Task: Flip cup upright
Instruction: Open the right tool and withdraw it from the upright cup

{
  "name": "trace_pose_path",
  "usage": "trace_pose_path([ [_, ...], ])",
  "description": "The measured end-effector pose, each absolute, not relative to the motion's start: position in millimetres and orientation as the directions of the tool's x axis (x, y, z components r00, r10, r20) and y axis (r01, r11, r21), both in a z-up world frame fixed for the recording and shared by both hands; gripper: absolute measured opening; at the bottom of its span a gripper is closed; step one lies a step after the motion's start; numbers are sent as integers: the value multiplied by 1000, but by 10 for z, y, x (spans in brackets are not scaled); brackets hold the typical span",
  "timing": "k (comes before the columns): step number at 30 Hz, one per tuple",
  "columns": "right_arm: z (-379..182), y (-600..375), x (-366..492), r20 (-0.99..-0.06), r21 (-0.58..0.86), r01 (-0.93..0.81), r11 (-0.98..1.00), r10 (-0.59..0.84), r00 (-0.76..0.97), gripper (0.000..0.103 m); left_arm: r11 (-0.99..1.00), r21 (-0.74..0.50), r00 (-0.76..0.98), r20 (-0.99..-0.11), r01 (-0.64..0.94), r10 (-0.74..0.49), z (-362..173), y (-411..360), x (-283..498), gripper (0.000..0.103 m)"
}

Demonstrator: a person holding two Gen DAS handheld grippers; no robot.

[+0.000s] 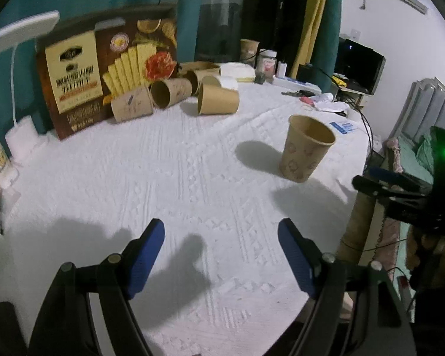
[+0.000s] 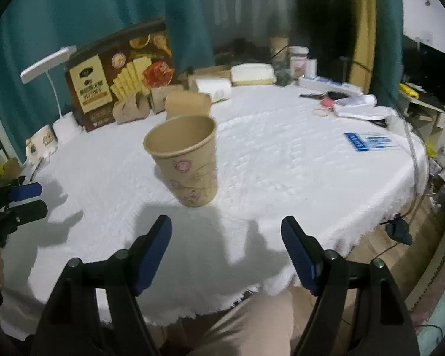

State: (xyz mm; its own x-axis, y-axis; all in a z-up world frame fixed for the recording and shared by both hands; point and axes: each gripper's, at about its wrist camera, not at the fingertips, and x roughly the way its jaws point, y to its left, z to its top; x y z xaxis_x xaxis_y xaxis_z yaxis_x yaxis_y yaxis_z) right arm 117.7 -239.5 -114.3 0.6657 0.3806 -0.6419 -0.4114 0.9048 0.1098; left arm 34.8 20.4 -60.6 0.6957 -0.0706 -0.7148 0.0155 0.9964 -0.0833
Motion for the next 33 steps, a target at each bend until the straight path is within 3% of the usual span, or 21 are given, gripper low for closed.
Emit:
trace_pose_path([
  [10,-561,-2824,788,-544,76,-351,933,333,770,74,998,-18,814,-578,65,-63,-37,-35,67,79],
  [14,-291,-2870,671,-489,58,-348,936,330,807,74,998,-26,866,-496,53,-59,200,-38,-60,79],
  [24,302,-2897,313,-335,43,-354,934,347,876,76,1000,-21,923,-385,-18,8,603,-57,-200,83],
  [28,420,-2878,216,-282,36,-368,929,363,888,78,999,-42,927,-375,-13,-4,628,-47,-211,83],
  [33,417,-2785,251,-292,31,-378,925,370,882,78,999,-42,921,-390,-16,-2,553,-24,-150,83],
])
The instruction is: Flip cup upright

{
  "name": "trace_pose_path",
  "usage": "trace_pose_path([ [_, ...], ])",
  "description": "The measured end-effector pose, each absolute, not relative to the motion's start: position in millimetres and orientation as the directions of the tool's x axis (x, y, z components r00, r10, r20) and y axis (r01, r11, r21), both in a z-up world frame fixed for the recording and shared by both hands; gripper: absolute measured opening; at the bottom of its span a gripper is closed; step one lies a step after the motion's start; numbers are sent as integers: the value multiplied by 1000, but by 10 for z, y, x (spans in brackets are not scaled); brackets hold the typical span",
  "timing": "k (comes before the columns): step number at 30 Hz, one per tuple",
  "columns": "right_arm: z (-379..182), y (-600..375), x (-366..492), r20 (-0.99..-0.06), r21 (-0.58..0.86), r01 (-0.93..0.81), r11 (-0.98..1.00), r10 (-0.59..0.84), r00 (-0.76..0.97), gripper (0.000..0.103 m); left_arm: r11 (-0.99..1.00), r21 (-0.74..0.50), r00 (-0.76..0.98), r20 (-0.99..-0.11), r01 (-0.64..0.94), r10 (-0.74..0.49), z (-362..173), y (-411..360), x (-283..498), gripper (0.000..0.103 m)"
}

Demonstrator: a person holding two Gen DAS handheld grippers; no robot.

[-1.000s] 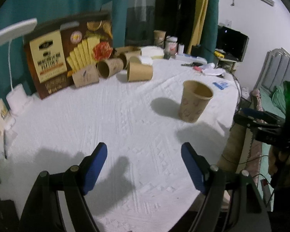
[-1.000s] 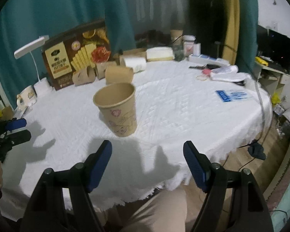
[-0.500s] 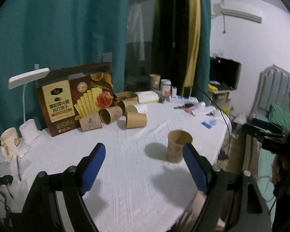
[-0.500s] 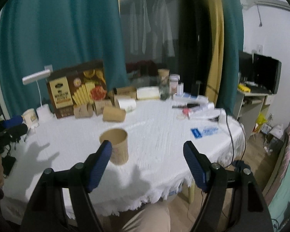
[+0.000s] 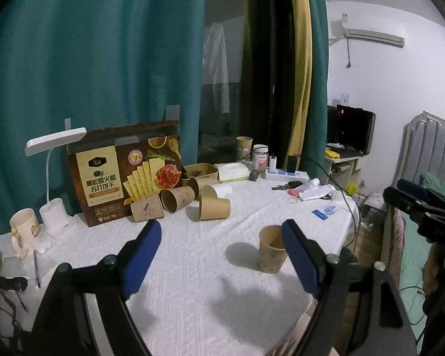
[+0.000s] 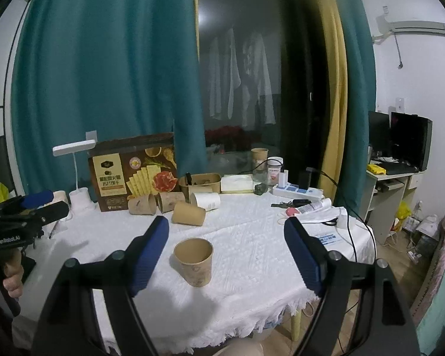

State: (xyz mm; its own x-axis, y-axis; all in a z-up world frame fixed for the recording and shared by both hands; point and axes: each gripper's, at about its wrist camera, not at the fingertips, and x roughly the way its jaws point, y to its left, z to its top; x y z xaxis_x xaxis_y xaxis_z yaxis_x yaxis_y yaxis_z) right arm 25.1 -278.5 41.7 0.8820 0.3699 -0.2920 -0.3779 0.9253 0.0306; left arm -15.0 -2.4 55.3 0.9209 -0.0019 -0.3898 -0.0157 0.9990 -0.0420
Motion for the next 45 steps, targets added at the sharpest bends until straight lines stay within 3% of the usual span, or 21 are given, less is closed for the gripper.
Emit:
trace_pose_path([
  [17,164,-2611,571,-359,46,-403,914,391,847,78,997,-54,881,-472,-58,25,279,107,49,83],
  [45,118,-2703,641,-364,53,-396,917,387,847,78,998,-36,886,-463,-47,25,284,70,100,83],
])
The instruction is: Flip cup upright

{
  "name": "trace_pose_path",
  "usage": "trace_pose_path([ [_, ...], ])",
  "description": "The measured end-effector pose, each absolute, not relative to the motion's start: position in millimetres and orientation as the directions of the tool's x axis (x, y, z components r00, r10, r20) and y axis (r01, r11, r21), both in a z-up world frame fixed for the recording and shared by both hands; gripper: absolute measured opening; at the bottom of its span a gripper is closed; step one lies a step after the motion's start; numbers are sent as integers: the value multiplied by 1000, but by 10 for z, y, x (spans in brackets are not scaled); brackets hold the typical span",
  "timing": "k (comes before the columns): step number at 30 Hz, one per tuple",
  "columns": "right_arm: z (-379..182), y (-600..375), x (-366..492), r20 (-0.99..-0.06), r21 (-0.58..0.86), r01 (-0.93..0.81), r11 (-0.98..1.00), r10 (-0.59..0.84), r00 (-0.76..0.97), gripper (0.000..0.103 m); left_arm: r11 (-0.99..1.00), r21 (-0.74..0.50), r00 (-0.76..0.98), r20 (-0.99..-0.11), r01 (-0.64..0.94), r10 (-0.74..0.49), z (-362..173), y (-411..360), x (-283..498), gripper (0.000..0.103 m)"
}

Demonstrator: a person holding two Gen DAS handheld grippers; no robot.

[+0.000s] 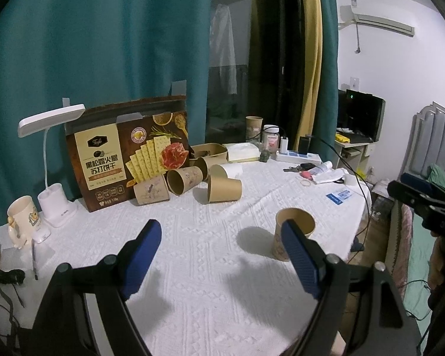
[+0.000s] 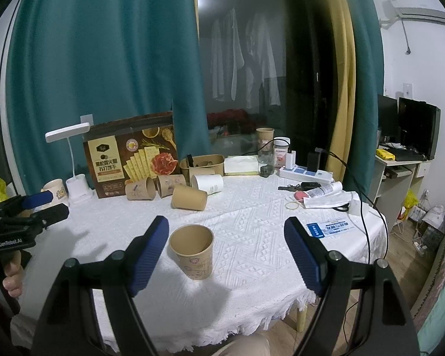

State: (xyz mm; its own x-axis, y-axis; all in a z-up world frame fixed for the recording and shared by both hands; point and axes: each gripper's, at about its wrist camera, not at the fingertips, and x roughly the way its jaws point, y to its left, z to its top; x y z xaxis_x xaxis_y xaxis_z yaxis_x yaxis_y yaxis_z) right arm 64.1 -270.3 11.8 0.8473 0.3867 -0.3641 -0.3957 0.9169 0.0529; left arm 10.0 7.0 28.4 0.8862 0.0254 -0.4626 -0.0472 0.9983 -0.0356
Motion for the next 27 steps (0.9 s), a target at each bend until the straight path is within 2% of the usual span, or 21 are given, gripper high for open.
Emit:
trace_pose_path([
  [27,102,-2700,664,-367,52,-395,917,386,846,78,998,-36,890,-456,-45,24,303,98,82,83],
])
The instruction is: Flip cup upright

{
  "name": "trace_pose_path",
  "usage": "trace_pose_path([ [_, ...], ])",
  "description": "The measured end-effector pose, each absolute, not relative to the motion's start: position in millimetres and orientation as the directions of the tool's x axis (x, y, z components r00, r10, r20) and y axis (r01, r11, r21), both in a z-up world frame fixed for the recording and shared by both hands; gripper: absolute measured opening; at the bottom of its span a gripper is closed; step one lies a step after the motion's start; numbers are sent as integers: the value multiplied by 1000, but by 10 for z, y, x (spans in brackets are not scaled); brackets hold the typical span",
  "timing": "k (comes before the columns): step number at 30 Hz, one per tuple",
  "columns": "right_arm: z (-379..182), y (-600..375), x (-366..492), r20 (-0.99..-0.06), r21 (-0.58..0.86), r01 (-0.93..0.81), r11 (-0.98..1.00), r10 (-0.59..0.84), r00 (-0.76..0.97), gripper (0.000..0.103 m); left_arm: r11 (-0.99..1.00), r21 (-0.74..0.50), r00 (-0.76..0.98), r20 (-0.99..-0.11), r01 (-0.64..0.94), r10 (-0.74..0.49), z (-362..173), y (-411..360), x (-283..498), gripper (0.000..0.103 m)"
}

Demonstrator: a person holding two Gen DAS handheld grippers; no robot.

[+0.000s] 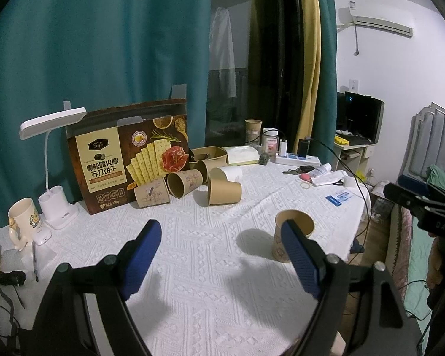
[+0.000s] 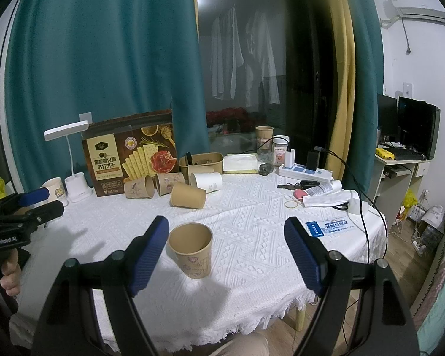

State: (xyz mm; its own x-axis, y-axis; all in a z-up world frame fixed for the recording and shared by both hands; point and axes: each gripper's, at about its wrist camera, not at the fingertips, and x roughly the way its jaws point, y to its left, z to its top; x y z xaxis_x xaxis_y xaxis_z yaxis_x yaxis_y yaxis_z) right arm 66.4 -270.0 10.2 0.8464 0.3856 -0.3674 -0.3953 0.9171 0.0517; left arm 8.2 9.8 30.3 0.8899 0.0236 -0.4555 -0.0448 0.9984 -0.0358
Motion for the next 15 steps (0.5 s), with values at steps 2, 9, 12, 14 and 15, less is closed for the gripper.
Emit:
trace_pose_path([
  [2,92,-2703,670,-369,52,-395,917,385,846,78,998,-35,890,-456,-45,24,303,98,82,83],
  [9,86,-2704,672,-369,51,-394,918,384,846,78,998,-35,890,-456,-47,25,302,102,82,83],
  [12,83,-2711,674,-370,52,-395,917,385,846,78,998,-34,890,-456,-45,24,300,101,78,83],
  [14,87,-2704,674,-370,51,-395,917,384,846,78,998,-35,889,-456,-44,23,302,106,77,83],
  [15,72,-2706,676,-371,51,-395,917,385,845,78,998,-36,889,-457,-43,22,304,107,77,83],
])
